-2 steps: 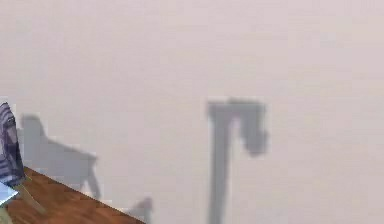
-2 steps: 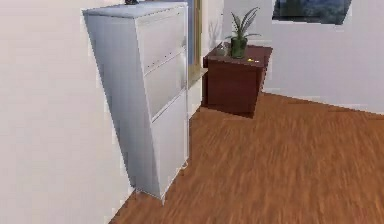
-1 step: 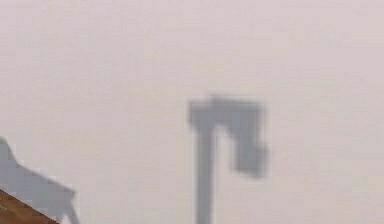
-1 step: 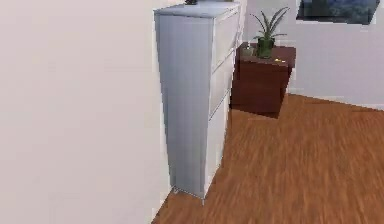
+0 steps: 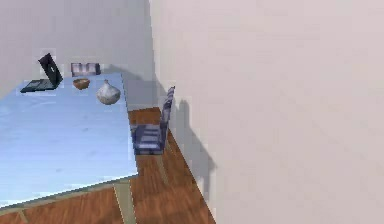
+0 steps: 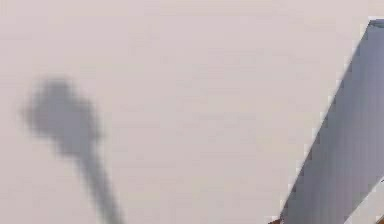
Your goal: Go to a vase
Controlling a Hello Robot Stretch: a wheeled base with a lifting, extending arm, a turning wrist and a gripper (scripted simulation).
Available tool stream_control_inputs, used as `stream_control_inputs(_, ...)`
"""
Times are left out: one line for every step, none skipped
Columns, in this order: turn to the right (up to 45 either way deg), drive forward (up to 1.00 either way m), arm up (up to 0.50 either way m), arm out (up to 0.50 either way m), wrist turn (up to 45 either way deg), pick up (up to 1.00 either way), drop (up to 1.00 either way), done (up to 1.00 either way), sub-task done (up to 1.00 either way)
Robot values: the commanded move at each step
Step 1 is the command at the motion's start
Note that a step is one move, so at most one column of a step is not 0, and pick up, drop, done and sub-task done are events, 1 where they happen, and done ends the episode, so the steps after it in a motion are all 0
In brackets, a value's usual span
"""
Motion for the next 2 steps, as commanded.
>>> stream_control_inputs(-21.0, 0.00, 0.00, 0.00, 0.0, 0.00, 0.00, 0.00, 0.00)
stream_control_inputs(0.0, 0.00, 0.00, 0.00, 0.0, 0.00, 0.00, 1.00, 0.00)
